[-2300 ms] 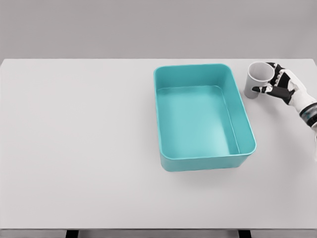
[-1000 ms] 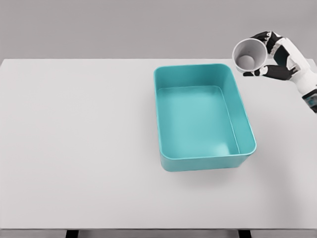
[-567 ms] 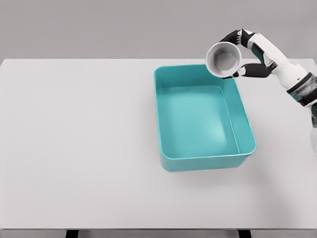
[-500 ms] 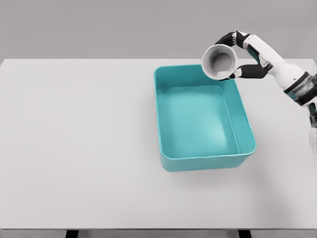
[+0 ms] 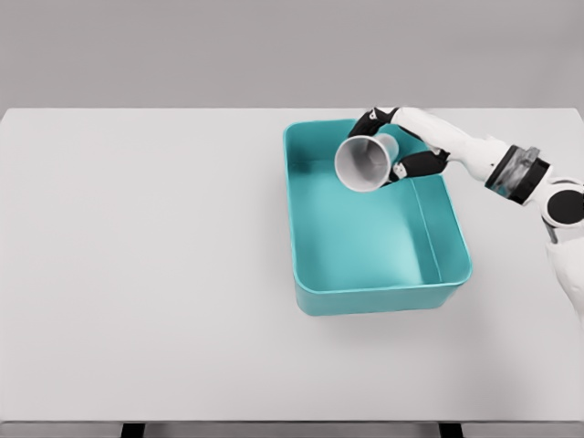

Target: Put the paper cup into the basket with your right arm

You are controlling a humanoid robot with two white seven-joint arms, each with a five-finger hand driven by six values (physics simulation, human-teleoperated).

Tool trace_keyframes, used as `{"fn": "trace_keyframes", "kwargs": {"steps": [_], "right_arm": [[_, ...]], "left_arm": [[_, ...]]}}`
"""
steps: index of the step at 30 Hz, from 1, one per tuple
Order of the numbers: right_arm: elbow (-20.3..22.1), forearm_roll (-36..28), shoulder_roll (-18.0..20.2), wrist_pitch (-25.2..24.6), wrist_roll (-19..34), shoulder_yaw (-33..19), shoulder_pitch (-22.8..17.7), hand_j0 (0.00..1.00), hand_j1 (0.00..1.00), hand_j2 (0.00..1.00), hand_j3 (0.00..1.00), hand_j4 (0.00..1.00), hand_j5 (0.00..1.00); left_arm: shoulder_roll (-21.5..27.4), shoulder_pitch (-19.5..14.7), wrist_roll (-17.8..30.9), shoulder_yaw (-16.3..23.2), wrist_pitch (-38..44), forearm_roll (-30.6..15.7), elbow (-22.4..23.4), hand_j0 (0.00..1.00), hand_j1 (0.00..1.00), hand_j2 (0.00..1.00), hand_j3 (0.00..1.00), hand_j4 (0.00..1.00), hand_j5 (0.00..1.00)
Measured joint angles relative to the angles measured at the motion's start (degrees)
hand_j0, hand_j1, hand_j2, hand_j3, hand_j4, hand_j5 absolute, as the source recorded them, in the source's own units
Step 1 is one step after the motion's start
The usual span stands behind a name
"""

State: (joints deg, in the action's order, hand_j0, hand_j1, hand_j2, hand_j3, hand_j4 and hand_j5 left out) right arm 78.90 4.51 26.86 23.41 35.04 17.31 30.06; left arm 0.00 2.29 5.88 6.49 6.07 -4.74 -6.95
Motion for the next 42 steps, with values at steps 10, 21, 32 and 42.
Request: {"fn": "trace_keyframes", "kwargs": {"steps": [10,21,32,42], "right_arm": [[1.2,3.3,2.0,-0.3,0.0,4.1,0.8,0.88,0.88,0.88,0.88,0.88,0.88],[5.4,-0.1,4.3,-0.7,0.0,2.9,0.0,0.98,0.98,0.98,0.98,0.98,0.98],[16.2,-24.3,14.9,-4.9,0.0,-2.9,-10.3,0.98,0.98,0.98,0.98,0.98,0.98],[20.7,-26.4,17.3,-5.8,0.0,-11.1,-17.0,0.99,0.99,0.99,0.99,0.99,0.99]], "left_arm": [[0.0,0.0,0.0,0.0,0.0,0.0,0.0,1.00,1.00,1.00,1.00,1.00,1.00],[0.0,0.0,0.0,0.0,0.0,0.0,0.0,1.00,1.00,1.00,1.00,1.00,1.00],[0.0,0.0,0.0,0.0,0.0,0.0,0.0,1.00,1.00,1.00,1.00,1.00,1.00],[0.0,-0.1,0.0,0.0,0.0,-0.1,0.0,1.00,1.00,1.00,1.00,1.00,1.00]]}}
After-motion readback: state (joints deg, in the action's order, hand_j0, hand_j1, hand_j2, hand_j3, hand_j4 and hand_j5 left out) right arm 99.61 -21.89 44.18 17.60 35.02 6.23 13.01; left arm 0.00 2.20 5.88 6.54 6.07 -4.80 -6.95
